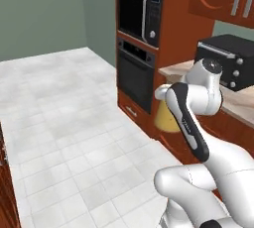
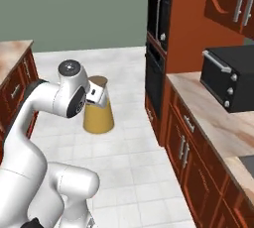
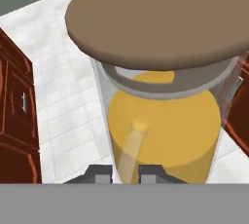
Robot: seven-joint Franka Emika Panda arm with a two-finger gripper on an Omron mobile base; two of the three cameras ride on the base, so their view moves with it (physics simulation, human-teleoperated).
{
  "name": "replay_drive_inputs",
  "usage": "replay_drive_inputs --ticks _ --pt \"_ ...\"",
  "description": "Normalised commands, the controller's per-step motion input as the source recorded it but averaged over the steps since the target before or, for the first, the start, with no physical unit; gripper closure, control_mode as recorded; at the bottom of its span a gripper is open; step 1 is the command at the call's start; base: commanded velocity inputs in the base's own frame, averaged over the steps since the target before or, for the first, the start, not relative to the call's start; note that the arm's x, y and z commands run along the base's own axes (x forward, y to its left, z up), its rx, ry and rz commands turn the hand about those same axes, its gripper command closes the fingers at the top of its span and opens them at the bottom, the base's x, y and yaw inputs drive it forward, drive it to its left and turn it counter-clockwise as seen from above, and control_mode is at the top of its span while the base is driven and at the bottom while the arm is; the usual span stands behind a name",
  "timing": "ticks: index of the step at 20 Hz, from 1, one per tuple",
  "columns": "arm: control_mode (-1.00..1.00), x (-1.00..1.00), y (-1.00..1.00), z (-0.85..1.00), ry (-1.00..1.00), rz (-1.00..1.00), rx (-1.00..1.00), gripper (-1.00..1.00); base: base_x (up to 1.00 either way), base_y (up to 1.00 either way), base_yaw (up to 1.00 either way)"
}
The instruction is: There is a tray on the dining counter. Grab the cup, mug, and pitcher and place them on the tray. The pitcher may be placed next to the tray if it cannot fit the tray.
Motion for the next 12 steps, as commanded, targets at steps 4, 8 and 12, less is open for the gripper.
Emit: replay_drive_inputs --ticks 4,8,12 --pt "1.00 0.00 0.00 0.00 0.00 0.00 0.00 1.00 1.00 -0.61 0.09" --pt "1.00 0.00 0.00 0.00 0.00 0.00 0.00 1.00 1.00 -0.03 0.26" --pt "1.00 0.00 0.00 0.00 0.00 0.00 0.00 1.00 0.96 0.01 0.42"
